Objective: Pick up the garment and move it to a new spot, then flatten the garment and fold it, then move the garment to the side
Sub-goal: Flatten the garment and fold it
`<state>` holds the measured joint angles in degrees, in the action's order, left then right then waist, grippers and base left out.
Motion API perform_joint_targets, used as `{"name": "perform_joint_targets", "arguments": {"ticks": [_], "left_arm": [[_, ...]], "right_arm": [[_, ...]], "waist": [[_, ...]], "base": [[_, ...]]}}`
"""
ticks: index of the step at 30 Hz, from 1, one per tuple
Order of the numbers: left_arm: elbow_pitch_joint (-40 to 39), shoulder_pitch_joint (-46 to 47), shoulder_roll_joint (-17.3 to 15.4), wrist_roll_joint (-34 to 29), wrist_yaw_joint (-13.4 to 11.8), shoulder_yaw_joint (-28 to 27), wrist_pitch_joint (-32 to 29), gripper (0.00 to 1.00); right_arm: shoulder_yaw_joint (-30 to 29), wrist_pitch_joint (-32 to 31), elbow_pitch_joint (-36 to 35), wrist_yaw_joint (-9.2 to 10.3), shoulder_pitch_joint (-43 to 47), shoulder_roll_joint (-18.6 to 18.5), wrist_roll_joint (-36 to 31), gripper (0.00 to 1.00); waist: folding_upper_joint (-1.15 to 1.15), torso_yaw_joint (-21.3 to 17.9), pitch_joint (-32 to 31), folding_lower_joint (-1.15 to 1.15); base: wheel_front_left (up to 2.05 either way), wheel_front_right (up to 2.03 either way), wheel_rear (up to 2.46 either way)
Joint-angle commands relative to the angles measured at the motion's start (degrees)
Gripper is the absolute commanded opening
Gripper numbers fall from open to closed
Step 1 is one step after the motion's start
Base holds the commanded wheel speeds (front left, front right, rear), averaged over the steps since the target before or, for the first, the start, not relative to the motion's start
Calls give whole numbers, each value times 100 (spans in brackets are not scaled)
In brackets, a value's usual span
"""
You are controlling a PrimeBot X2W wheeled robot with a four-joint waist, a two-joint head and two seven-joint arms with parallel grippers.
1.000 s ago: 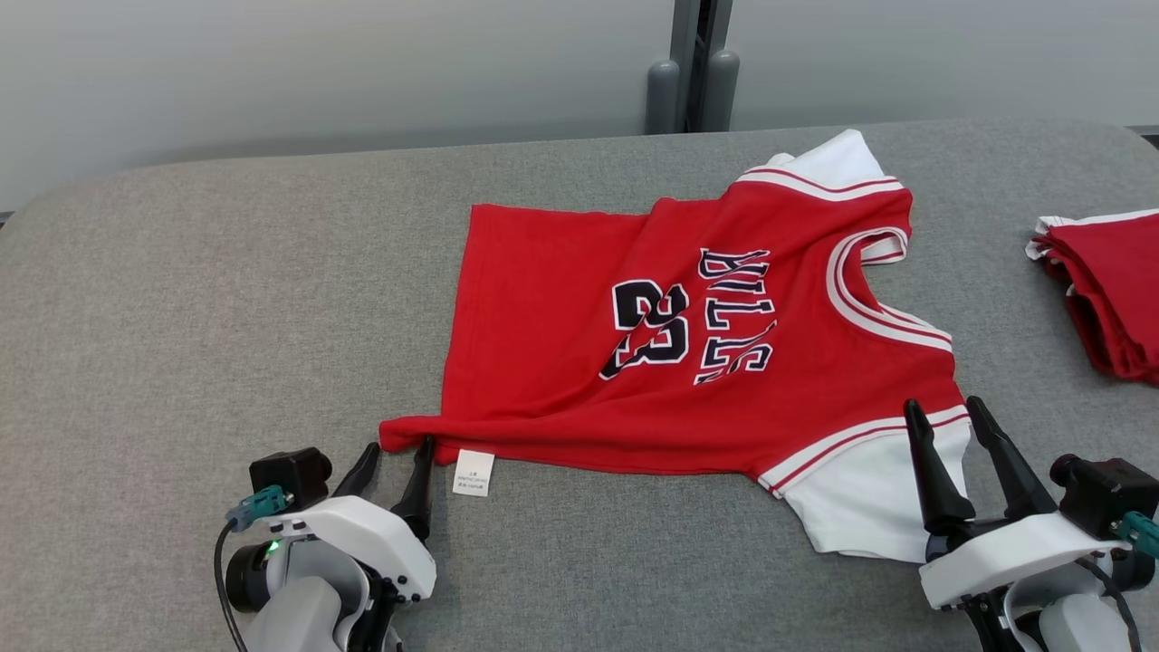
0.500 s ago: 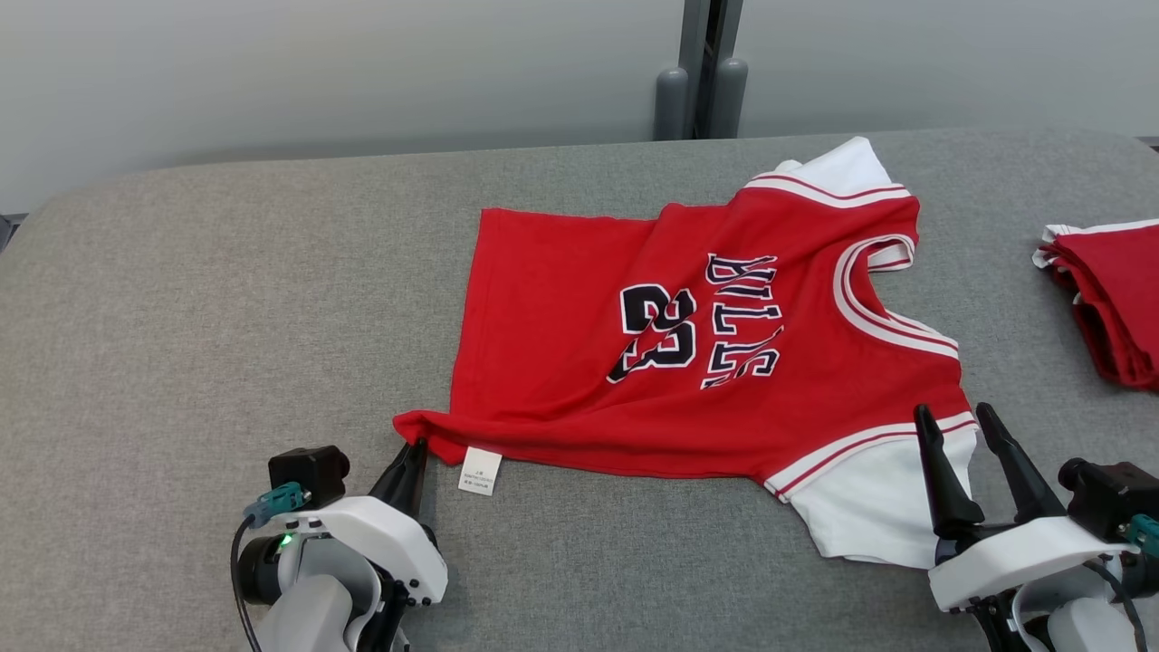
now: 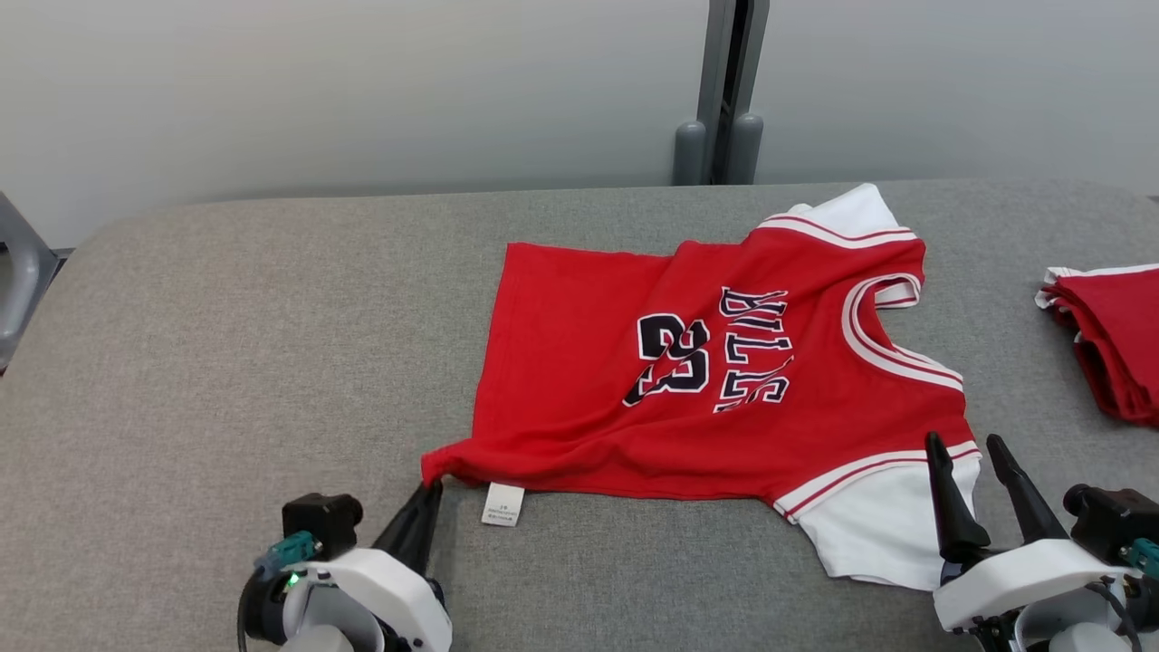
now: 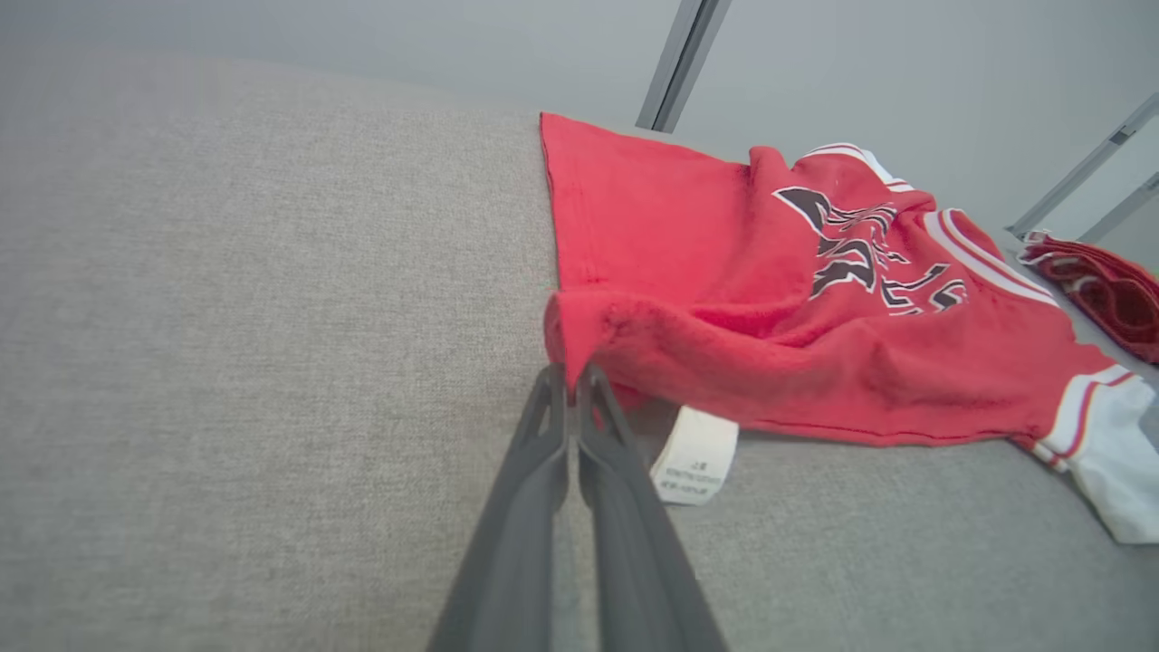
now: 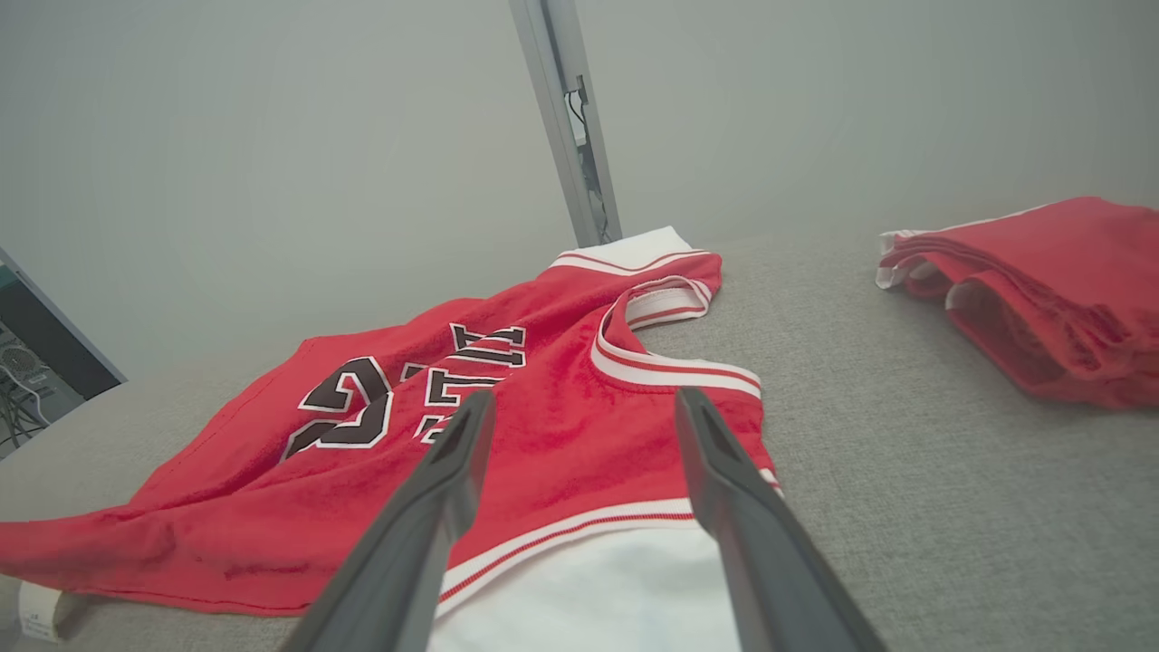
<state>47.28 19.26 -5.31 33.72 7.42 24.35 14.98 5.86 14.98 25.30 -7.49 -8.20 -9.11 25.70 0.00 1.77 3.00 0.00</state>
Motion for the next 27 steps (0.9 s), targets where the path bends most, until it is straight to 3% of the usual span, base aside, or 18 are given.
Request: {"name": "perform_joint_targets", "arguments": {"ticks": [1, 16, 27], "left_arm": [[-43, -114, -89, 111, 8, 214, -4, 0], [-905, -571, -643, 1526, 9, 1495, -725, 0], [-1085, -548, -894, 2058, 9, 1846, -570, 0]], "right_arm": [[-46, 26, 26, 1, 43, 9, -32, 100], [-339, 26, 622, 0, 330, 70, 54, 100], [-191, -70, 1447, 0, 455, 43, 725, 100]], "waist": [[0, 20, -60, 0], [0, 3, -160, 0], [0, -36, -156, 0]], "base": [[0, 0, 0], [0, 0, 0], [0, 0, 0]]}}
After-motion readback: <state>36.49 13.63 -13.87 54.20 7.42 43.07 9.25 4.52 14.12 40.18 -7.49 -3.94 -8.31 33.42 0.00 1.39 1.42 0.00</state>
